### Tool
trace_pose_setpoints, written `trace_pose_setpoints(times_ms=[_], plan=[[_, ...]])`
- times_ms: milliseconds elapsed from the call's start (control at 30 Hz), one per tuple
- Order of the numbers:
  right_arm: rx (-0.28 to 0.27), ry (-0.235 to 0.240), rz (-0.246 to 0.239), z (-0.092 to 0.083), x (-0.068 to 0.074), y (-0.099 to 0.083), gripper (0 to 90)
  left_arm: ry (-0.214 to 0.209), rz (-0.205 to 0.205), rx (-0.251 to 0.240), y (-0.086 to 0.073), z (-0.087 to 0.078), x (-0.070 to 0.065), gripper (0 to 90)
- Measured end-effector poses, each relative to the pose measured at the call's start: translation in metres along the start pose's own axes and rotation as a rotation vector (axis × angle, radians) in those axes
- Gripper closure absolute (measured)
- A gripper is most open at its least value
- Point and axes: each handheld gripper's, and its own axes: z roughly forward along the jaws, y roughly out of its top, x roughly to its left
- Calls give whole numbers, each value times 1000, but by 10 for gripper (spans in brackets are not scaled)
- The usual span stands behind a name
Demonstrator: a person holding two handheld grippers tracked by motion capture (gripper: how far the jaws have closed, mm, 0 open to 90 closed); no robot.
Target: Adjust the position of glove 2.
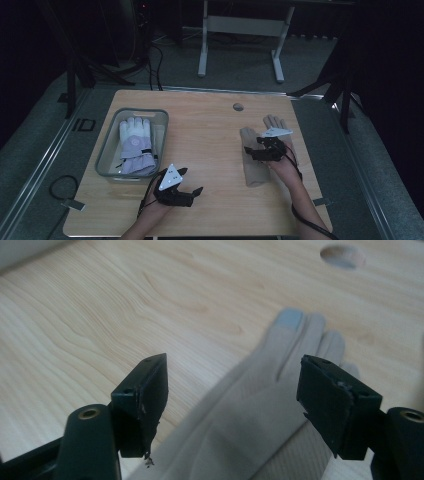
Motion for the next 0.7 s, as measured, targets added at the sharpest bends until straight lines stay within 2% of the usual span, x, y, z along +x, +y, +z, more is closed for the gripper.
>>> trace_pose_setpoints(times_ms=[200,267,333,400,467,567,700], plan=[[12,-20,-4,11,0,-12,318,1,7,7,-3,1,-2,141],[28,-46,18,16,-3,-18,340,-6,5,9,-5,2,-2,141],[40,-62,21,17,-5,-21,372,-12,4,7,-4,1,-1,141],[78,-87,12,19,-6,-24,392,-9,4,6,-4,2,-1,141],[64,-73,44,19,-8,-27,418,-10,1,6,-4,2,0,142],[71,-90,45,18,-7,-28,519,-8,-1,7,-4,2,0,141],[83,-105,86,18,1,-25,725,-7,-1,6,-4,3,-1,141]])
